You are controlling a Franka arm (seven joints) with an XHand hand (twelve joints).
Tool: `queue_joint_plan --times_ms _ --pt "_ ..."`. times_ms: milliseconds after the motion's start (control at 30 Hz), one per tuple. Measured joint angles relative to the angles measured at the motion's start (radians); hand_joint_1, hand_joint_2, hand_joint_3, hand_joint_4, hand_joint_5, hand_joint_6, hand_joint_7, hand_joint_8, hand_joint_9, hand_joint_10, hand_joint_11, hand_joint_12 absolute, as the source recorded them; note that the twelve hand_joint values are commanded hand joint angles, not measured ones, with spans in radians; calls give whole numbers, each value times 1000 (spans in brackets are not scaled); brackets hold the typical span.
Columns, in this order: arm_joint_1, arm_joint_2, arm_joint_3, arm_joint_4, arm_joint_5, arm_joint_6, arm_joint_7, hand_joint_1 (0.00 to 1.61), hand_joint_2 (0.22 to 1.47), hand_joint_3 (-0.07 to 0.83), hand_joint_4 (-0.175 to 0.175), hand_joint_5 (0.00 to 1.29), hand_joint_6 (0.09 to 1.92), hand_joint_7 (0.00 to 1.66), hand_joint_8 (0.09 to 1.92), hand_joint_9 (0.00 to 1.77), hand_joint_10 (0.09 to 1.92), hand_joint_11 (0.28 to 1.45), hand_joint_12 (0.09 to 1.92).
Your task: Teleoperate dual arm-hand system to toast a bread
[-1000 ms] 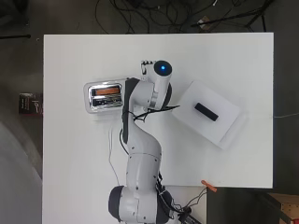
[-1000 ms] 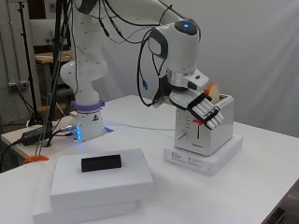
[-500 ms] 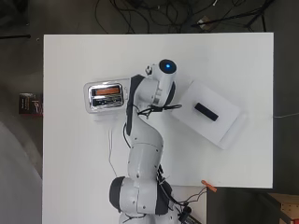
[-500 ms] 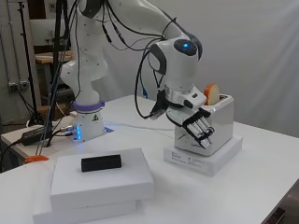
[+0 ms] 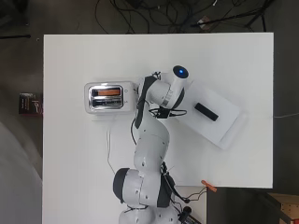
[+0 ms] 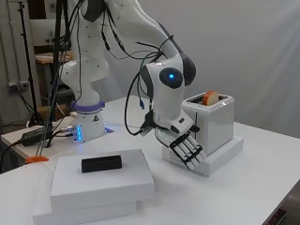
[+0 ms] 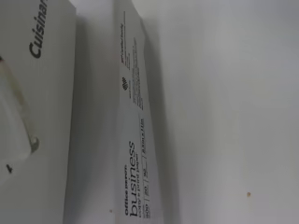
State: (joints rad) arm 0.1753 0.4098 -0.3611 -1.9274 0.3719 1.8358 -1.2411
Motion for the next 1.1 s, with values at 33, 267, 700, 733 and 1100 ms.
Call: queue_joint_plan --times_ms 33,267,700,733,1100 --pt "-1 2 1 1 -1 0 -6 97 1055 0 -124 321 87 332 87 467 87 454 87" --pt "-28 50 11 2 -1 -34 -29 198 1031 -15 -159 276 87 516 87 683 87 507 87" --pt "-38 -52 53 -2 -71 -5 25 49 1123 5 -122 475 87 808 87 1000 87 629 87" --pt "-38 -101 67 1 -96 -3 31 28 1099 -9 -120 434 87 683 87 856 87 567 87" --pt "-45 -676 251 -104 -333 -12 240 0 1049 1 -40 420 87 398 87 446 87 388 87"
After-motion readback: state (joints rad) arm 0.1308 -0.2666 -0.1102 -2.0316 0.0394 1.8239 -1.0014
